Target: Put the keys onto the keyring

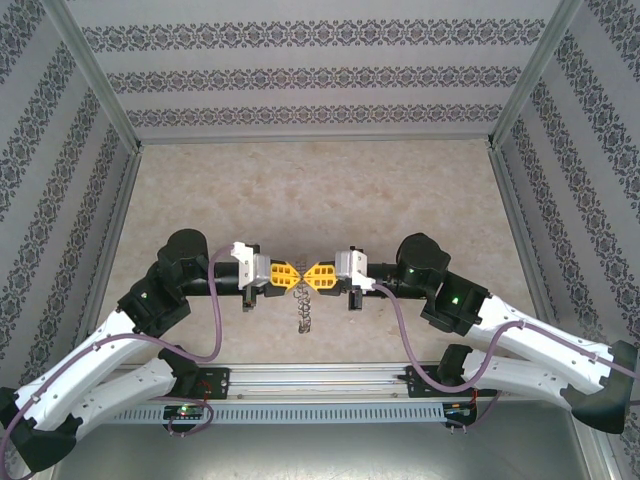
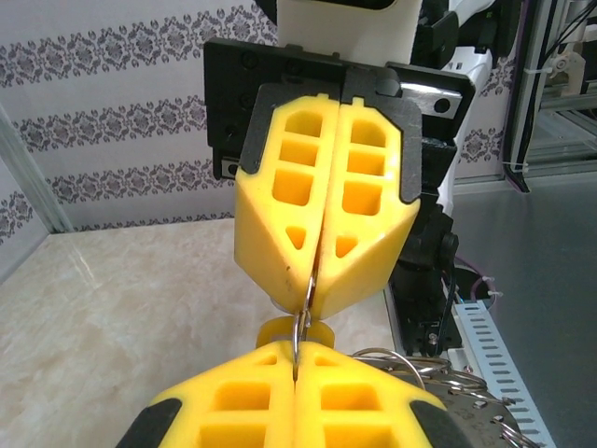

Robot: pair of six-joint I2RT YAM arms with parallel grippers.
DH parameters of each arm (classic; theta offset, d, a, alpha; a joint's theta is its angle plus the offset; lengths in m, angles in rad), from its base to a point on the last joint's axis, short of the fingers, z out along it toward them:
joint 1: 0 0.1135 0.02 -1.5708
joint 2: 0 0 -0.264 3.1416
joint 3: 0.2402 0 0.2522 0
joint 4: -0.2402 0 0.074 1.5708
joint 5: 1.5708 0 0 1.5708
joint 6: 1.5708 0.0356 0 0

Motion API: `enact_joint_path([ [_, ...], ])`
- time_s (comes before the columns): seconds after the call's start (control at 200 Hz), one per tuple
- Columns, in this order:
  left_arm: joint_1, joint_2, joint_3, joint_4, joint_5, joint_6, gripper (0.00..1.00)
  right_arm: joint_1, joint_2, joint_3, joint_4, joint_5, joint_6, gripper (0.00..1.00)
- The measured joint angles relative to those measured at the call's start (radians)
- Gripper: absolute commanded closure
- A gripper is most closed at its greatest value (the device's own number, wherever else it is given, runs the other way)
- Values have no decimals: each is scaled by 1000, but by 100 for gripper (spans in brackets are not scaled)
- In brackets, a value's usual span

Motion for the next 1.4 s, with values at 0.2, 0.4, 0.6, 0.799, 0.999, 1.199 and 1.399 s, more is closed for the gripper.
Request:
enact_joint_path([
  [0.2, 4, 30, 30, -46, 0, -1, 100, 5, 1, 8, -21, 22, -25, 100],
  [0.4, -3, 105, 67, -83, 3, -3, 100, 36, 27, 26, -20, 31, -50, 100],
  [0.6, -3, 105, 72, -98, -1, -9, 100, 37, 23, 29, -34, 41, -69, 100],
  [0.799, -3, 103, 73, -95, -19, -14, 100, 44, -40, 19, -95, 64, -75, 100],
  [0.999, -3, 93, 73, -95, -26, -14, 100, 44, -86, -6, -105, 113, -77, 100],
  [1.199, -3, 91, 73, -95, -27, -18, 100, 44, -92, -23, -105, 159, -81, 100],
  [1.399, -3, 91, 73, -95, -27, -18, 100, 44, -93, -43, -60, 203, -81, 100],
])
